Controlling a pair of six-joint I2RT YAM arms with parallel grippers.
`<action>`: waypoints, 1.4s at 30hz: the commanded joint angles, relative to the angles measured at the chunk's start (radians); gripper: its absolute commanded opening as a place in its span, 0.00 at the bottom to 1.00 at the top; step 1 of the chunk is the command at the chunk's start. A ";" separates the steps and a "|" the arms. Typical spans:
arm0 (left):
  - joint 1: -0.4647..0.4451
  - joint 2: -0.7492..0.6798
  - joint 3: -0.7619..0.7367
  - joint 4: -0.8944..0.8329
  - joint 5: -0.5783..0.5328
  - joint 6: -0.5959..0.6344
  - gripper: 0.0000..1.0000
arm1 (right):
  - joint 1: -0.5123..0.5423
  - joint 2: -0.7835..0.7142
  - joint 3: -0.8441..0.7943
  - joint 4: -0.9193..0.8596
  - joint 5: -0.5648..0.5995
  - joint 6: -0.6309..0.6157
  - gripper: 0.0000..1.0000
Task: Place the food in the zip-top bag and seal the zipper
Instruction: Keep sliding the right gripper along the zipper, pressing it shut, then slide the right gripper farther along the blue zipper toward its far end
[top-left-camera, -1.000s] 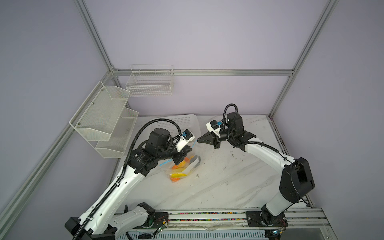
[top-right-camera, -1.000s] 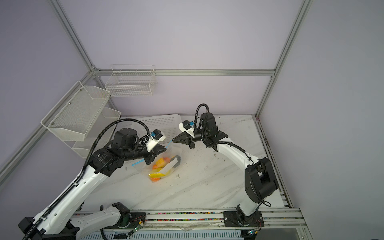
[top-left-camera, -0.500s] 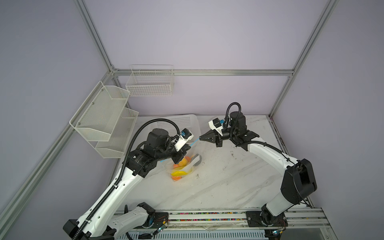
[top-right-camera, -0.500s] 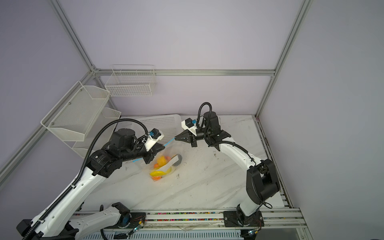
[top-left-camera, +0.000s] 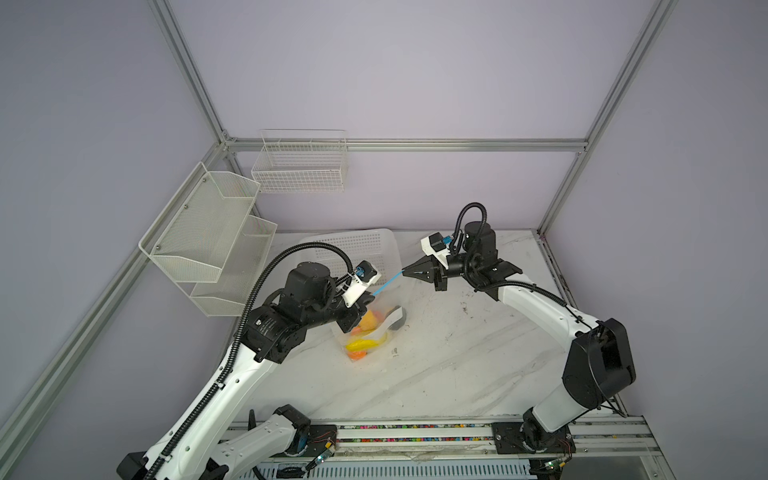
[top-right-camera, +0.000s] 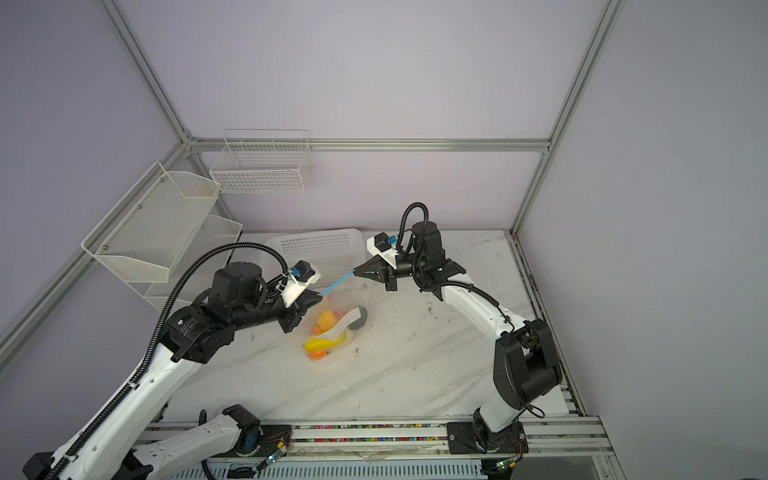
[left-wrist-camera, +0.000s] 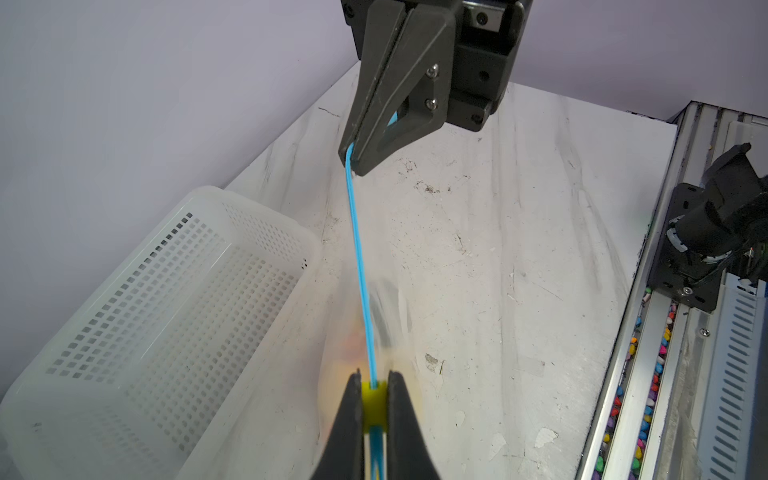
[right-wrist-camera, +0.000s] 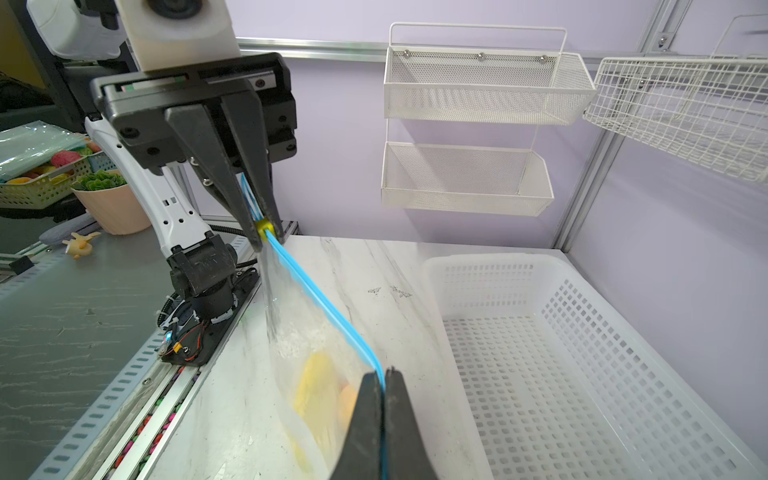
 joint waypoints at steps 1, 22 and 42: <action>0.003 -0.048 0.014 -0.070 -0.016 -0.027 0.07 | -0.038 -0.037 -0.008 0.012 0.045 0.001 0.00; 0.004 -0.111 0.008 -0.169 -0.061 -0.033 0.07 | -0.040 -0.027 -0.003 0.012 0.059 0.012 0.00; 0.004 -0.145 0.019 -0.215 -0.083 -0.040 0.08 | -0.040 -0.028 -0.003 0.010 0.068 0.019 0.00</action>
